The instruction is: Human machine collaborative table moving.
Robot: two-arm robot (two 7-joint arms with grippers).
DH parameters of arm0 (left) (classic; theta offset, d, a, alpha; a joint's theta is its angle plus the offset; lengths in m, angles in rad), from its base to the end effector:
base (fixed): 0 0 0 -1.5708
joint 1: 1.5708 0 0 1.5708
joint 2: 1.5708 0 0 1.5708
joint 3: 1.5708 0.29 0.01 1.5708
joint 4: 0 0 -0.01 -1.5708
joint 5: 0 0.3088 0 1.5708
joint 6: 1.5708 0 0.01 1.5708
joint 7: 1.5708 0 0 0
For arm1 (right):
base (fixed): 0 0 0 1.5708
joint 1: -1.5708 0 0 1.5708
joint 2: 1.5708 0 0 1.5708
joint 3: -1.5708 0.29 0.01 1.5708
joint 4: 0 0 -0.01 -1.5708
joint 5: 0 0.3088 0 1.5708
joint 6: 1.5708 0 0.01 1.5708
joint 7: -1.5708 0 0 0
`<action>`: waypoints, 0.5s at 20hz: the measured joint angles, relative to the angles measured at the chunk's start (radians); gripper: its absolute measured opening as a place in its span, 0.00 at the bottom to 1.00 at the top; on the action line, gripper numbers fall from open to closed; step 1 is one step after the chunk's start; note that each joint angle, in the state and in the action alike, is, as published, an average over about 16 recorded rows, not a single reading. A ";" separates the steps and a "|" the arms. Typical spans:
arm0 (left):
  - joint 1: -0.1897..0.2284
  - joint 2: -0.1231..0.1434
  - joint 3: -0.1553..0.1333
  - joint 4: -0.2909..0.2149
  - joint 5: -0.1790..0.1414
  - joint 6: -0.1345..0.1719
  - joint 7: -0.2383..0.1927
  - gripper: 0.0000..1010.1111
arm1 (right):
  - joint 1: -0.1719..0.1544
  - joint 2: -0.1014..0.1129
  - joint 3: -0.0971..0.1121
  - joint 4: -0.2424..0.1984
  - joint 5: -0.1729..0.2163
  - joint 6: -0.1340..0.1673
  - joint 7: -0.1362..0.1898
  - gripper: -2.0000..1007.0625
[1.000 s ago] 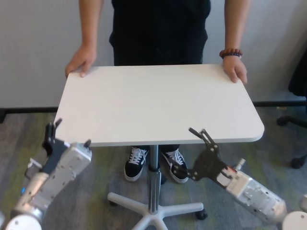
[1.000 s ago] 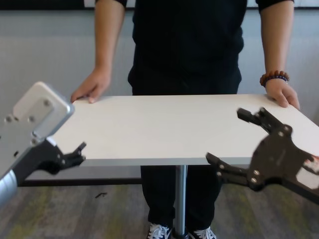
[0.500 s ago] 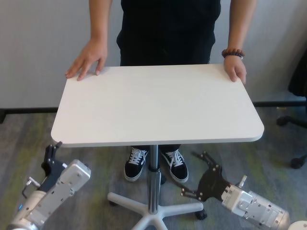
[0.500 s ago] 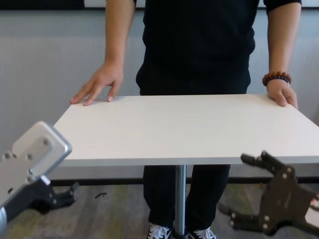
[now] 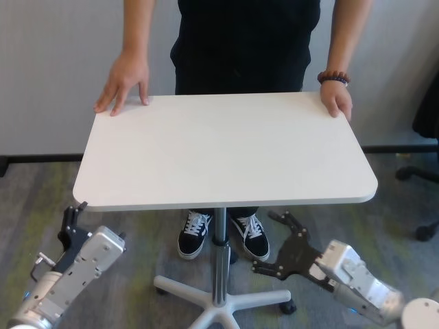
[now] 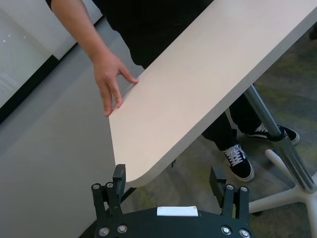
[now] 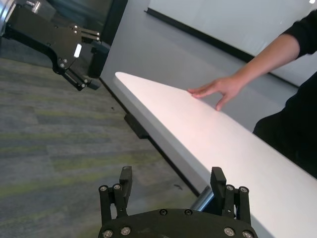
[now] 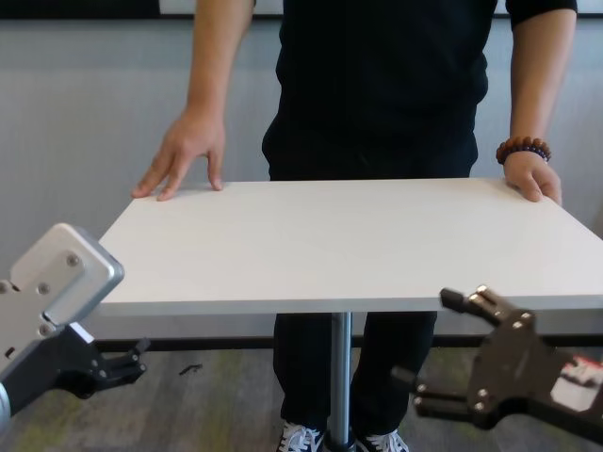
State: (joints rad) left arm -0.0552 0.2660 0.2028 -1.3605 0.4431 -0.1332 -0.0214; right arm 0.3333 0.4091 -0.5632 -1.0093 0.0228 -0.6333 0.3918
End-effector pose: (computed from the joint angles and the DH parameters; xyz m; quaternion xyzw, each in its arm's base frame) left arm 0.3331 0.0333 -0.3515 0.2548 -0.2385 0.5618 0.7501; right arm 0.3785 -0.0487 -0.3797 -0.1083 -0.2327 -0.3217 0.9114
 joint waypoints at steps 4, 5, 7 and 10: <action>0.005 -0.001 -0.005 -0.017 -0.016 -0.014 -0.003 0.97 | 0.009 -0.018 0.013 0.011 0.058 0.006 0.049 0.99; 0.007 -0.001 -0.006 -0.024 -0.019 -0.016 -0.004 0.97 | 0.008 -0.021 0.016 0.008 0.069 0.010 0.059 0.99; 0.015 -0.001 -0.008 -0.039 -0.025 -0.019 -0.006 0.97 | 0.003 -0.023 0.023 -0.004 0.089 0.018 0.075 0.99; 0.030 -0.002 -0.009 -0.066 -0.032 -0.021 -0.008 0.97 | -0.015 -0.021 0.035 -0.036 0.115 0.032 0.094 0.99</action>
State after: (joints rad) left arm -0.0249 0.2639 0.1936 -1.4267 0.4112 -0.1546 -0.0294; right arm 0.3186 0.3876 -0.5283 -1.0449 0.1382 -0.6014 0.4861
